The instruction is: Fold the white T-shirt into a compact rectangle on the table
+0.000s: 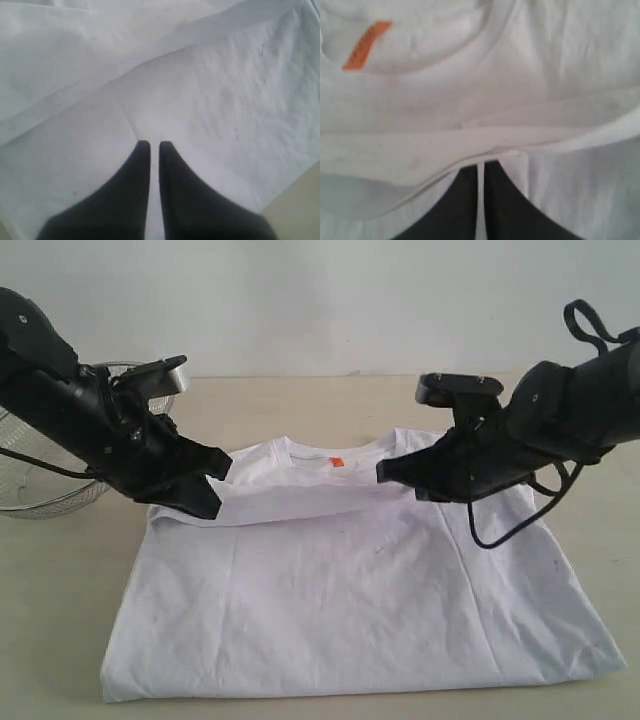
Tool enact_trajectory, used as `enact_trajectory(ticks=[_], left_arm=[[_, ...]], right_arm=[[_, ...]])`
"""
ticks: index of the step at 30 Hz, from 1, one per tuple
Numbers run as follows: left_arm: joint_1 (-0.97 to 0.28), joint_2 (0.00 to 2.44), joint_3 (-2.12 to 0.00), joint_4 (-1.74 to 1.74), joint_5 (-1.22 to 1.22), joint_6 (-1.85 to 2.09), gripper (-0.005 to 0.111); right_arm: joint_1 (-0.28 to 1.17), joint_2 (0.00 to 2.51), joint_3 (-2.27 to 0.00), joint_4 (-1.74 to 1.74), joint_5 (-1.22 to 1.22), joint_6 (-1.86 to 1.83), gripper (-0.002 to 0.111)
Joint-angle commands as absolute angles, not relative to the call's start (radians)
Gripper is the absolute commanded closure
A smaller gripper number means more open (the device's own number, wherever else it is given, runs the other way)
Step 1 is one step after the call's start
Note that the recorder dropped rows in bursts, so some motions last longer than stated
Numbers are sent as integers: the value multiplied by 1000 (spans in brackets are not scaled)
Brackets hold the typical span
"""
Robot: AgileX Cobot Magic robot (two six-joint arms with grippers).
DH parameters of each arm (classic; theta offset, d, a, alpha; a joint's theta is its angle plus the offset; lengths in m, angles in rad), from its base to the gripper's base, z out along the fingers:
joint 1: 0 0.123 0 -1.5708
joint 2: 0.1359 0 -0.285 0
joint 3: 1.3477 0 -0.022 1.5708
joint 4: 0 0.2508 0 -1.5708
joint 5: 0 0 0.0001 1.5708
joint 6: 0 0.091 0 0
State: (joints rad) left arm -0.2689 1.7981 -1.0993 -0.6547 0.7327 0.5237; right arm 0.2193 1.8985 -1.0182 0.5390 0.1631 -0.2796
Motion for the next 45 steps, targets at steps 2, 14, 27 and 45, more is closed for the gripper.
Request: enact_trajectory(ticks=[2,14,27,45], left_arm=[[-276,1782,-1096,-697,825,513,100],[-276,1706,-1096,-696,839,508,100],[-276,1709,-1096,-637,819,489,100],[-303,1800,-1069,-471,738,439,100]], right_arm=[[206,1907,-1148,536,137,-246,108],[113,1927,-1212,517,367,-252,108],[362,1966,-1150,539,292,-317,108],[419,1972,-1199,561,288,-297,108]])
